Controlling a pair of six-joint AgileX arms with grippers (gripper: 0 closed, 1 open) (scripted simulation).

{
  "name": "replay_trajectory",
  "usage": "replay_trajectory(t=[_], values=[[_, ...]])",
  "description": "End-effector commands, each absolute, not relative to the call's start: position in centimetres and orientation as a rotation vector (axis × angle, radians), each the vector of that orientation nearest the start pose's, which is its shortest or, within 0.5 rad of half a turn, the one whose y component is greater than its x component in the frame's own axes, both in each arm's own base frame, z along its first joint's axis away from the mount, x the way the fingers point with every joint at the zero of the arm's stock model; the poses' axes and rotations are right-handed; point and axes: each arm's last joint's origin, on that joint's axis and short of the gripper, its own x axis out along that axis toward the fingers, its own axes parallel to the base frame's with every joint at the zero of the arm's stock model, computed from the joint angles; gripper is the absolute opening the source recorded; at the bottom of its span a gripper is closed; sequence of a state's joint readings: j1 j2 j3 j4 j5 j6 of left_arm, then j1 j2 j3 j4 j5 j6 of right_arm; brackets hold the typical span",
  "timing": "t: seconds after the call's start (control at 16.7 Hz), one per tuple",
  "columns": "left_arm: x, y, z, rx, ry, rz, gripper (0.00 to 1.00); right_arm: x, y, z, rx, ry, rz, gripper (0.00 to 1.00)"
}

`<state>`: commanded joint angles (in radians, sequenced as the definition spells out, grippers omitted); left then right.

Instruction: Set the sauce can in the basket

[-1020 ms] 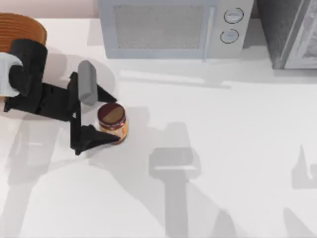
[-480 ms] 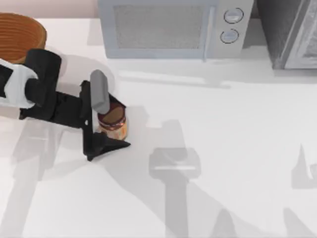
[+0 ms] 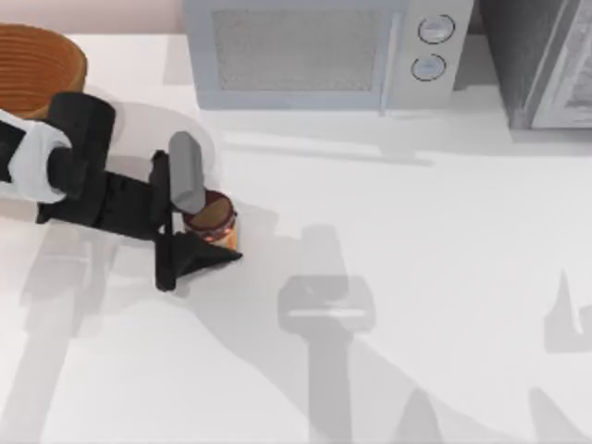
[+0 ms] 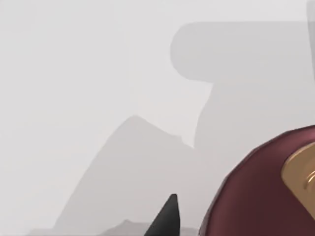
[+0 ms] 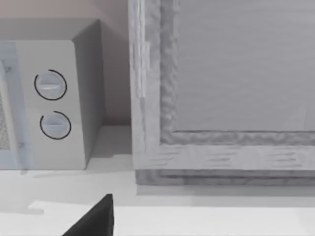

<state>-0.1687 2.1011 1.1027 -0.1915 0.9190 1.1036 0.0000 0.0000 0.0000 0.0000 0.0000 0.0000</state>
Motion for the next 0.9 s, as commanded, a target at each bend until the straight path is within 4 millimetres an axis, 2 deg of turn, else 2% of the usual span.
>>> replay_trajectory(t=[0.3, 0.9], values=[[36.57, -8.49, 7.31, 0.433, 0.49, -1.402, 0.02, 10.57, -0.12, 16.0, 0.0, 0.0, 0.0, 1.0], [36.62, -8.36, 7.44, 0.434, 0.487, -1.398, 0.0, 10.57, -0.12, 16.0, 0.0, 0.0, 0.0, 1.0]])
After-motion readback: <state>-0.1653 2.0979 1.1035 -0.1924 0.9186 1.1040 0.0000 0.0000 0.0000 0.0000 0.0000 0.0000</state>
